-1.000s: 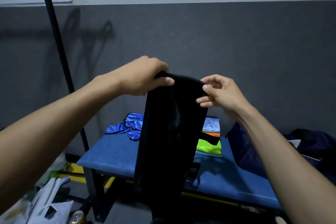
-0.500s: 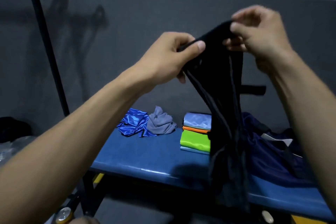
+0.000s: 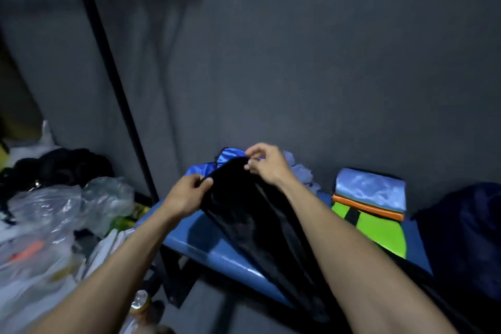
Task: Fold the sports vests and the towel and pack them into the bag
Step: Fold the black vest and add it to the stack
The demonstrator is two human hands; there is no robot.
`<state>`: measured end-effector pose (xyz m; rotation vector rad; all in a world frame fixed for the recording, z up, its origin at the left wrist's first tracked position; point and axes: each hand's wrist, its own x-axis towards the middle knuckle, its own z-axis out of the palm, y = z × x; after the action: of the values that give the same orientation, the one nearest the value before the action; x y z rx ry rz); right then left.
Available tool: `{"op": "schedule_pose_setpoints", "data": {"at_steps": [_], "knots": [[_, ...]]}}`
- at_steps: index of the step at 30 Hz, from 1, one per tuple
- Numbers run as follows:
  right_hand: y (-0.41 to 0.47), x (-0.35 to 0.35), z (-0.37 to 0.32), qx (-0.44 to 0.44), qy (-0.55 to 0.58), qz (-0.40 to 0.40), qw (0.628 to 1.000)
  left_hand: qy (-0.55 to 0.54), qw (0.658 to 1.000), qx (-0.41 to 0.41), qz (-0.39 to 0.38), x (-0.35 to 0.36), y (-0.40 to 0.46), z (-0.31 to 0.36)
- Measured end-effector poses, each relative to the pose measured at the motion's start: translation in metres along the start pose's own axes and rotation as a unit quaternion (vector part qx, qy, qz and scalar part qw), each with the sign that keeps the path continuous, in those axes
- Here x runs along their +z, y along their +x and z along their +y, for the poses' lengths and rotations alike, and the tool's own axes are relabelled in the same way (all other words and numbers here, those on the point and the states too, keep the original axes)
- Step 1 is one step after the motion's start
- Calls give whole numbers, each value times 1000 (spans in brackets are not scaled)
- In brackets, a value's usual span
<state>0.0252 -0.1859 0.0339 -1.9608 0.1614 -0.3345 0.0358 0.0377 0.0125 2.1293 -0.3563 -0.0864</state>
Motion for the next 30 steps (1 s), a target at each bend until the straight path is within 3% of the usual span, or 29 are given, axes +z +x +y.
{"op": "schedule_pose_setpoints", "data": {"at_steps": [5,8,10,11,13,15,19,21,24,26,30], "knots": [[12,57,68,4,-9,-81,997,190,980,-61,18,4,26,-61],[13,73,84,0,-22,-143,990,338,936,-92,36,8,29,-75],[12,76,88,-12,-42,-171,984,411,907,-7,91,21,25,-76],[11,76,87,-26,-48,-173,983,392,913,73,85,30,22,-73],[9,72,82,-51,-50,-167,983,352,918,181,-29,49,16,-68],[2,59,72,-46,-37,-155,986,389,899,146,-140,60,13,-71],[-34,9,58,-66,-64,-93,991,421,891,116,-126,66,8,-64],[-65,-24,52,-86,-103,-51,990,398,892,188,-97,83,-3,-41],[-120,-79,59,-114,-166,22,979,274,895,317,-151,124,-38,-3],[-162,-121,72,-92,-204,90,970,237,882,359,-193,152,-60,14],[-256,-192,100,15,-293,246,924,312,851,340,-251,187,-79,13]]}}
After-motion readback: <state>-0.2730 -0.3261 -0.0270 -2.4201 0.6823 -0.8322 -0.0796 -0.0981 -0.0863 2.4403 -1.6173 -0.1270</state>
